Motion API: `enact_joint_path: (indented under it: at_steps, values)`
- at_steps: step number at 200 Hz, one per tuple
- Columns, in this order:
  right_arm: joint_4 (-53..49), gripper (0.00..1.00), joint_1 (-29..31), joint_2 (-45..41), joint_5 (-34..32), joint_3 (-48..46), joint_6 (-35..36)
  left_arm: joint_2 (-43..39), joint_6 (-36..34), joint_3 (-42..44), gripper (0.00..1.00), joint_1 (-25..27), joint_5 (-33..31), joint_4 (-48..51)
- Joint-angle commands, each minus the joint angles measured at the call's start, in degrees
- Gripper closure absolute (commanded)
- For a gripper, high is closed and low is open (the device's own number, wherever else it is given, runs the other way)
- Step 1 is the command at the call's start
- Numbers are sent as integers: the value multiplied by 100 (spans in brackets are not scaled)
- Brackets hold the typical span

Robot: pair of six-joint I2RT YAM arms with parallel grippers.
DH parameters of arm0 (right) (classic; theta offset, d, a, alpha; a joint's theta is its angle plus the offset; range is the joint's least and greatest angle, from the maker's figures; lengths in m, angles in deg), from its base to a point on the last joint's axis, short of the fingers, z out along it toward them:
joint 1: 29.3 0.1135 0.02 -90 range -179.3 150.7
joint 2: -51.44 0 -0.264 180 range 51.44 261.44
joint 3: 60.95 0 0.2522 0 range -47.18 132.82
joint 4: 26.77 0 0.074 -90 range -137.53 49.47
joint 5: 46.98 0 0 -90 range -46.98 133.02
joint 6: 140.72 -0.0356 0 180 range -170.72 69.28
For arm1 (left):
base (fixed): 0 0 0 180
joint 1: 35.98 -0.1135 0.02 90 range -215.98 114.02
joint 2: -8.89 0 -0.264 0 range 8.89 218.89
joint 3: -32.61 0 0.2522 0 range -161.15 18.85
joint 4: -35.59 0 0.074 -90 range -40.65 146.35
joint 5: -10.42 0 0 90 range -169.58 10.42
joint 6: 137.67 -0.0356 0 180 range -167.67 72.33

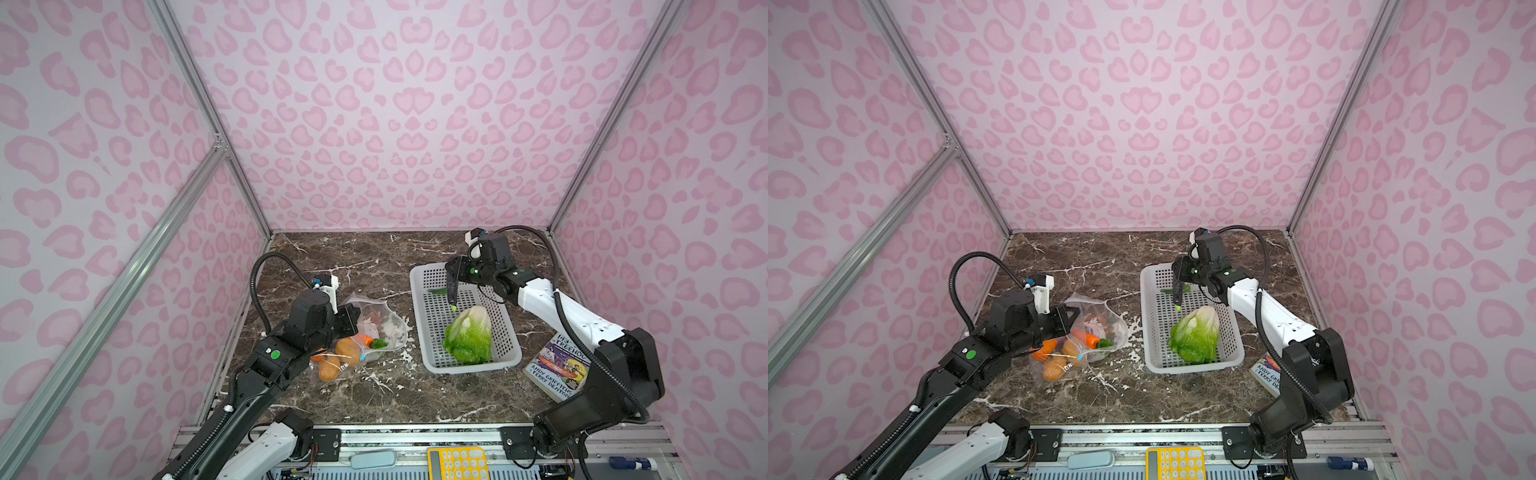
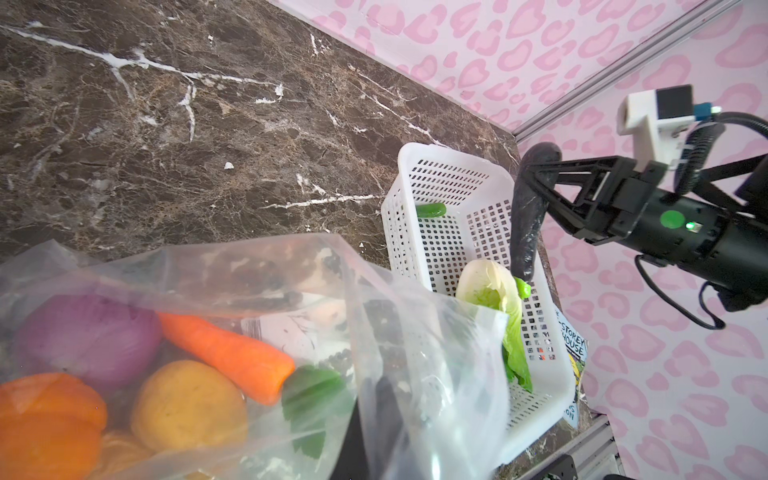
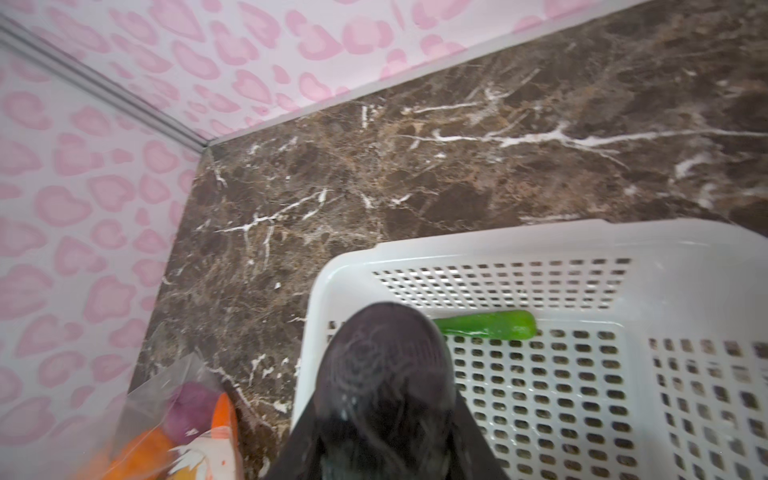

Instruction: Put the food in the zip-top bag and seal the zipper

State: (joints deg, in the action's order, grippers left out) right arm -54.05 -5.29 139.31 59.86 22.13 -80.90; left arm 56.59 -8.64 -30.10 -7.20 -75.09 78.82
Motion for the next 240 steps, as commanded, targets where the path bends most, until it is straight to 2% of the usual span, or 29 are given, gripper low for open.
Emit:
enact_joint_path:
  at_steps: [1, 49, 90, 122, 175, 240]
  values:
    - [396, 79, 295, -190, 419, 119, 216, 42, 26, -119, 97, -3, -61, -152]
    - [991, 80, 1316, -586, 583, 215, 620, 172, 57, -176, 97, -3, 15, -179]
    - [1511, 82, 2204, -775, 498, -49, 1432, 231, 86, -220, 97, -3, 81, -188]
    - [2024, 82, 2636, -790, 583, -448, 1688, 232, 96, -220, 97, -3, 110, -188]
    - [2553, 82, 3023, -463, 392, -677, 1984, 232, 123, -238, 97, -3, 193, -205]
    - [2600, 82, 3119, -98, 211, -827, 2191, 195, 132, -264, 97, -3, 196, -213]
